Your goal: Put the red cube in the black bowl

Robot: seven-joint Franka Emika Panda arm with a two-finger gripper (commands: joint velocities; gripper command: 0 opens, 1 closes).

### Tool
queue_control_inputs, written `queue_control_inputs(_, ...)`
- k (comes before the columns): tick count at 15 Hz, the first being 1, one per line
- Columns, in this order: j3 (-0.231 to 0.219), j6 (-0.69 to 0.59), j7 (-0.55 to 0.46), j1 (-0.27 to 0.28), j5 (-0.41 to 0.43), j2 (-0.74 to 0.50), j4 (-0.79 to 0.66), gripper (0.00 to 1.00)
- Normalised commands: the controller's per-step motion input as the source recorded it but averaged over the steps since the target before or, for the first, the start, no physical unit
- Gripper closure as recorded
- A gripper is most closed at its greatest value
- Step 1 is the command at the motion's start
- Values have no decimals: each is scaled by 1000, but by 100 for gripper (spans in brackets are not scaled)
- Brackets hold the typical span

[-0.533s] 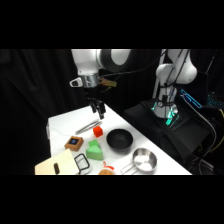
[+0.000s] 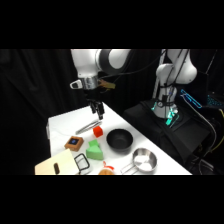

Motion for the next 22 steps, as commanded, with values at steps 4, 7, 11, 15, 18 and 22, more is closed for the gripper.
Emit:
queue_control_inputs(4, -36, 122, -274, -128, 4, 78, 73, 0)
queue_control_inputs(7, -4, 183, -272, -94, 2, 99, 42, 0)
queue_control_inputs(11, 2, 263, -159, -54, -43, 131, 2, 0)
queue_control_inputs(15, 0, 309, -86, -51, -85, 138, -1, 0)
queue_control_inputs(18, 13, 278, -66, -64, -86, 139, -6, 0)
queue_control_inputs(22, 39, 255, -41, -49, -97, 113, -42, 0)
